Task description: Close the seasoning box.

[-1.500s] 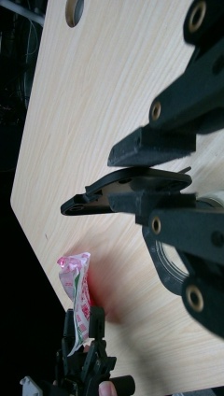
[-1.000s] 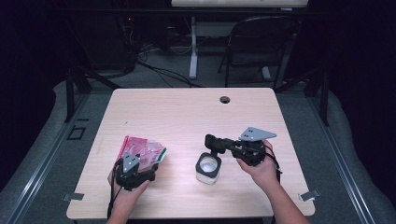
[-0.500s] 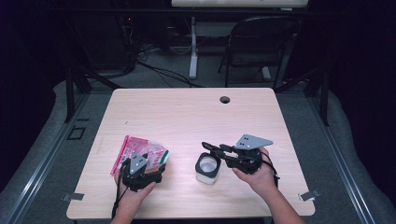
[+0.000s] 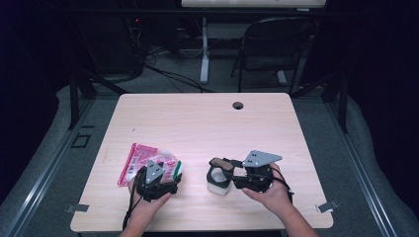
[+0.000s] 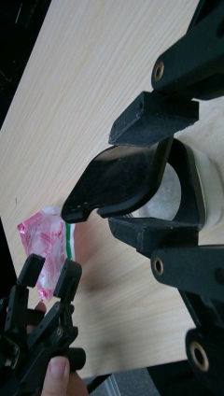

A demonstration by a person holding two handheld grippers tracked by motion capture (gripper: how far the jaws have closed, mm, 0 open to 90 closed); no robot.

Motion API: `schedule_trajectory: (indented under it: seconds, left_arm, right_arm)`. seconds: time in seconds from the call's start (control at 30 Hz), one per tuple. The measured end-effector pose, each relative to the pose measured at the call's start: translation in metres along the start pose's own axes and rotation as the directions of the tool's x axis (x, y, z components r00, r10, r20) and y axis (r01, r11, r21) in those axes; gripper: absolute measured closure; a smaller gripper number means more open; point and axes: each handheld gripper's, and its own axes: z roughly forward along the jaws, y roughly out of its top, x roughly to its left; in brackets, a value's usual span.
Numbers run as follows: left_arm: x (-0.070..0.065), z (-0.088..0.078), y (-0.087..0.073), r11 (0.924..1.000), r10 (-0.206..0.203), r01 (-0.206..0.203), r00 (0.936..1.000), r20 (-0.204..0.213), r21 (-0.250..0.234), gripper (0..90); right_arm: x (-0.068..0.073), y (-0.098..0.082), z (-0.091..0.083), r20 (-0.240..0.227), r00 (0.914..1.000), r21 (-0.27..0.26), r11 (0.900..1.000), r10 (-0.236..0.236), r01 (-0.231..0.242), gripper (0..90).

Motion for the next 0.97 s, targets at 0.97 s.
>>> schedule_trajectory:
  seconds: [0.97]
  left_arm:
    - [-0.025, 0.000, 0.007, 0.9993, 0.037, -0.038, 0.9957, 0.085, 0.004, 23.4]
  right_arm:
    - [-0.015, -0.006, -0.003, 0.001, 0.9901, -0.047, 0.989, 0.141, -0.140, 46.1]
